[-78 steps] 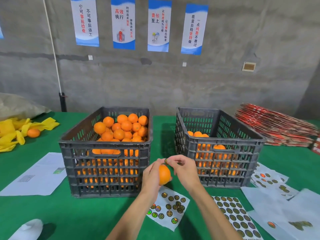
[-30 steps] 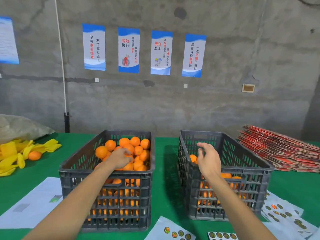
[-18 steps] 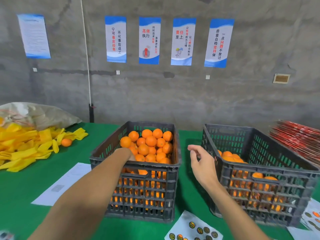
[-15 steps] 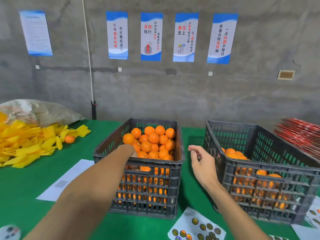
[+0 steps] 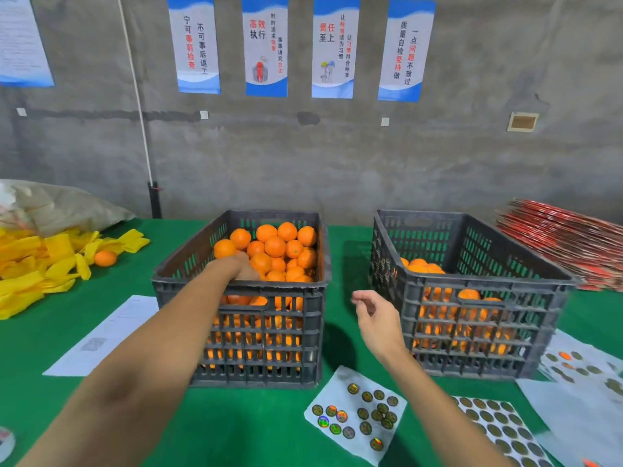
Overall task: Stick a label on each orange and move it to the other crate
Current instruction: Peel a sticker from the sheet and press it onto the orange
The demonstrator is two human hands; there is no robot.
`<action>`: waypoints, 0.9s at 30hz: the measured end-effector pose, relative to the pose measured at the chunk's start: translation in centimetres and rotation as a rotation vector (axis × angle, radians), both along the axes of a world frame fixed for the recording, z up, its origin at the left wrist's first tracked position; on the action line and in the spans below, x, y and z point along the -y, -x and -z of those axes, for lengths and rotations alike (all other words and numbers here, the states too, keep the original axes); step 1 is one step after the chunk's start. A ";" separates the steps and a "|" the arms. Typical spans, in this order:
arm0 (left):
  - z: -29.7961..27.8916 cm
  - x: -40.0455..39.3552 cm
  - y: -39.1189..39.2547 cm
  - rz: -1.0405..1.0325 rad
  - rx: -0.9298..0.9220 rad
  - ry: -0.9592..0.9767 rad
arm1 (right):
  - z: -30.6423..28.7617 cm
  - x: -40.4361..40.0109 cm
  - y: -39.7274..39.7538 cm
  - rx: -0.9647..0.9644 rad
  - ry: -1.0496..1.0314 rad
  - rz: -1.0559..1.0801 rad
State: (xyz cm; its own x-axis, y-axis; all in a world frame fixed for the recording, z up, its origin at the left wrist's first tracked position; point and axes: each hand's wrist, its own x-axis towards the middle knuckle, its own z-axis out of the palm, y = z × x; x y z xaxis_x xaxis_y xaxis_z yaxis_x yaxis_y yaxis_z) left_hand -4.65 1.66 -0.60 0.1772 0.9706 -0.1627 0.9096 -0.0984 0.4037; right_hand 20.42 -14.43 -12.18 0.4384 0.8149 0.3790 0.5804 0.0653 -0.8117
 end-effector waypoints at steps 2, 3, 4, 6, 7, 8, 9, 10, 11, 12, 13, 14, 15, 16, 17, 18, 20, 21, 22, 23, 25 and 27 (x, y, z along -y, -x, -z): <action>0.3 0.1 -0.6 0.041 0.114 -0.072 | 2.0 0.6 -0.1 0.002 0.114 0.007; 0.5 0.1 -1.2 0.062 0.192 -0.129 | 3.0 0.8 0.0 0.012 0.172 0.005; 0.6 0.4 -1.9 0.076 0.269 -0.177 | 3.9 1.1 0.0 0.028 0.229 0.007; 0.6 1.9 -3.3 0.108 0.367 -0.280 | 5.6 1.5 0.0 0.066 0.346 0.027; 0.7 2.6 -4.0 0.130 0.397 -0.331 | 6.3 1.9 0.0 0.074 0.399 0.039; 1.0 3.5 -4.5 0.160 0.439 -0.380 | 6.8 2.2 0.0 0.081 0.447 0.049; 1.3 4.5 -5.0 0.189 0.487 -0.412 | 7.3 2.5 0.1 0.102 0.495 0.056; 1.5 5.5 -5.5 0.211 0.534 -0.449 | 7.6 2.9 0.1 0.133 0.538 0.050; 1.8 6.3 -5.9 0.227 0.587 -0.486 | 8.0 3.2 0.2 0.166 0.578 0.035; 2.1 7.2 -6.3 0.240 0.643 -0.530 | 8.4 3.4 0.2 0.190 0.606 0.019; 2.5 8.2 -6.7 0.249 0.704 -0.578 | 8.9 3.7 0.3 0.208 0.635 0.008; 3.0 9.2 -7.1 0.260 0.762 -0.643 | 9.3 3.9 0.4 0.239 0.650 0.005; 3.5 10.2 -7.3 0.278 0.805 -0.724 | 9.7 4.0 0.5 0.275 0.651 0.007; 4.2 11.1 -7.5 0.304 0.815 -0.819 | 10.1 4.1 0.6 0.317 0.639 0.010; 5.0 11.9 -7.5 0.336 0.783 -0.925 | 10.2 4.2 0.7 0.355 0.628 0.019; 5.8 12.5 -7.6 0.370 0.708 -1.038 | 10.2 4.2 0.9 0.385 0.616 0.028; 7.9 13.4 -7.6 0.427 0.573 -1.195 | 10.0 4.2 1.3 0.409 0.604 0.038; 9.2 13.9 -7.7 0.447 0.546 -1.220 | 9.9 4.3 1.6 0.408 0.607 0.041; 10.4 14.3 -7.8 0.474 0.538 -1.229 | 9.8 4.2 1.8 0.399 0.606 0.045; 11.8 14.7 -8.0 0.510 0.532 -1.229 | 9.9 4.2 1.8 0.380 0.598 0.051; 14.7 15.6 -8.2 0.589 0.510 -1.171 | 10.4 4.0 2.0 0.257 0.558 0.064; 17.4 16.2 -8.2 0.619 0.522 -0.971 | 10.4 4.2 2.0 -0.043 0.442 0.064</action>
